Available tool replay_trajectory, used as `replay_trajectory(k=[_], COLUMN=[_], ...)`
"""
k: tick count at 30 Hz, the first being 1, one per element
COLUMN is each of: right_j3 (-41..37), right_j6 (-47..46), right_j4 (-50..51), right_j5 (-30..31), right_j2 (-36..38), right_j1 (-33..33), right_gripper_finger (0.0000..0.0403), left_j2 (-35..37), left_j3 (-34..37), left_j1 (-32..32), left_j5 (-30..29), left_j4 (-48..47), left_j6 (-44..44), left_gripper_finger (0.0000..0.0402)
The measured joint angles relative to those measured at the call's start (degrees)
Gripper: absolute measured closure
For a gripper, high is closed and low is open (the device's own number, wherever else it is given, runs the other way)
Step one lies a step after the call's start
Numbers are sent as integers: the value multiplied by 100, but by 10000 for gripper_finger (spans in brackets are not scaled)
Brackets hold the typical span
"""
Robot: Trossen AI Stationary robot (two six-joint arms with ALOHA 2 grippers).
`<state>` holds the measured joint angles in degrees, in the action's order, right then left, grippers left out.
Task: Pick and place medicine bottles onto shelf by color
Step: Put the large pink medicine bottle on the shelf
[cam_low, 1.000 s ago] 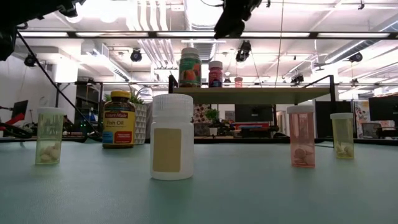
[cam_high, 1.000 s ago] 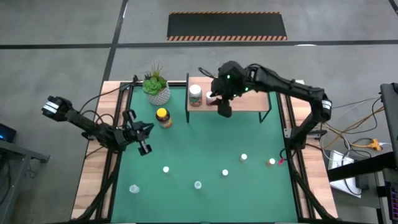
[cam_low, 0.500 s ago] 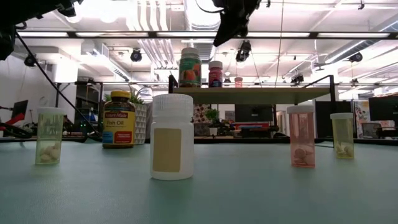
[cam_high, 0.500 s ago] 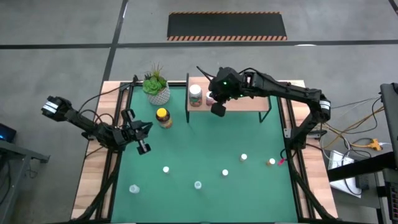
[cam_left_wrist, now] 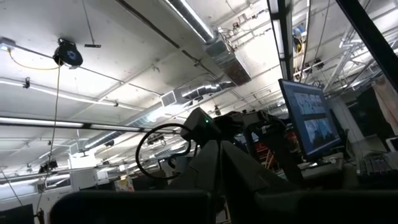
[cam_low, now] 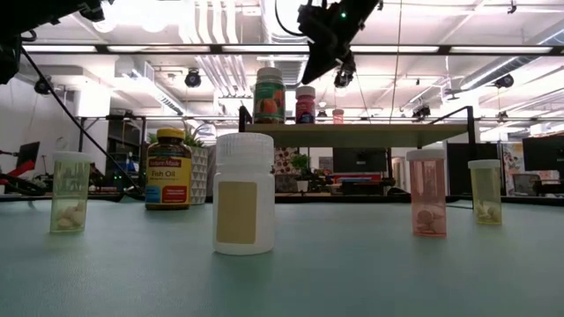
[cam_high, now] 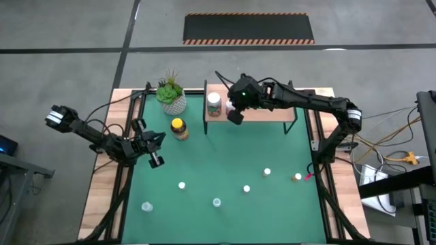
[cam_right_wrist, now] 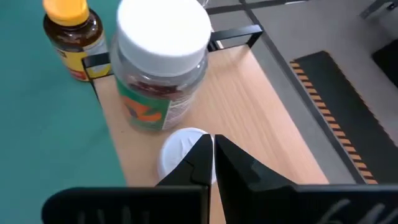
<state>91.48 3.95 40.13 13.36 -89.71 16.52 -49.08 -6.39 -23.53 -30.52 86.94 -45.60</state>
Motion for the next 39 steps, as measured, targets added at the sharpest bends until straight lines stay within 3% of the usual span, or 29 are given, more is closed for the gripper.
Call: replay_trajectory(k=[10, 22, 29, 39], right_j3=[0, 121, 66, 172], right_j6=[255, 712, 612, 994], right_j4=[383, 384, 177, 434], right_j5=[-171, 81, -286, -288], right_j2=[0, 16, -73, -116], right_j1=[1, 38, 25, 39], right_gripper_finger=[394, 394, 394, 394], left_j2=[0, 0, 7, -3], left_j3=[0, 0, 0, 0], left_j1=[0, 0, 0, 0], left_j5=[0, 0, 0, 0], left_j4=[0, -3, -4, -1], left_j6=[-18, -18, -27, -29], left_gripper_finger=[400, 400, 400, 400])
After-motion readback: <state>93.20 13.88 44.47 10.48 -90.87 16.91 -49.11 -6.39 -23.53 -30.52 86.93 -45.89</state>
